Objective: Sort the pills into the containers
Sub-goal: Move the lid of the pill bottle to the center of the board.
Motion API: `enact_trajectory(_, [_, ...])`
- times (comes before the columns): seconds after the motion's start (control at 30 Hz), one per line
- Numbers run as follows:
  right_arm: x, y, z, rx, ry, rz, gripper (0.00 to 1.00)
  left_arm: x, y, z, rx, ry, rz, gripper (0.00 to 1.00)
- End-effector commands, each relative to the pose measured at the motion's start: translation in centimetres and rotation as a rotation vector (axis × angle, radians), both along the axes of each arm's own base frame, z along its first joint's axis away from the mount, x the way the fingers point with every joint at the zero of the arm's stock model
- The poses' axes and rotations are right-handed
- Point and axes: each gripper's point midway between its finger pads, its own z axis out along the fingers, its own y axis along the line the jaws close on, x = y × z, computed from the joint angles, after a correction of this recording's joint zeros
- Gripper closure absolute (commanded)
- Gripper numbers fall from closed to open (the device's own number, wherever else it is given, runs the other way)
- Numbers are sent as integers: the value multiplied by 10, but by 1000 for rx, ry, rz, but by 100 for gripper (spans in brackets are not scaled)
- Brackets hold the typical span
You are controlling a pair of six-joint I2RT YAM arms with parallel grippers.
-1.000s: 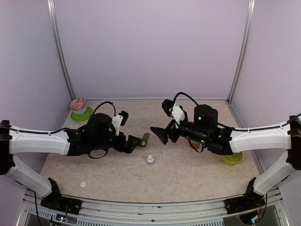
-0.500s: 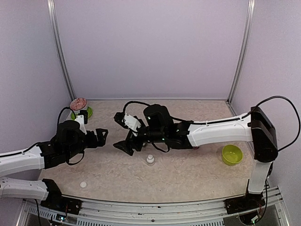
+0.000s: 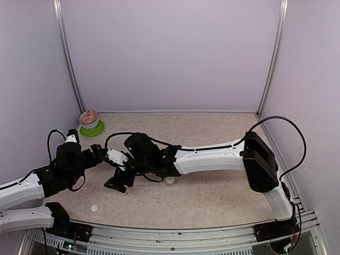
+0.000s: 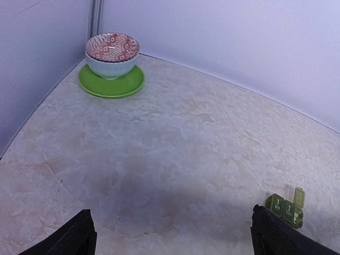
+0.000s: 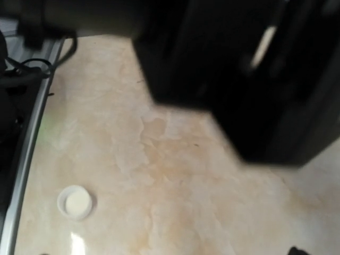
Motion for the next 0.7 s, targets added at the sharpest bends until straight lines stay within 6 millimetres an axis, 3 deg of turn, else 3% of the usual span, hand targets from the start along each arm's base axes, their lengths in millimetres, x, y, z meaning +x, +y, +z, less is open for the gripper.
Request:
enact_trajectory(0.0, [-12, 17, -16, -16, 64, 40, 5, 1, 31, 6, 2, -52, 113, 1])
enact_trajectory(0.3, [-29, 50, -56, -6, 32, 160, 5, 0, 30, -14, -95, 13, 94, 1])
enact_trajectory(0.43, [-52, 50, -69, 24, 15, 313, 5, -3, 31, -17, -105, 22, 91, 1])
enact_trajectory(0.67, [-67, 54, -90, 25, -31, 415, 3, -5, 31, -6, -120, -10, 78, 1])
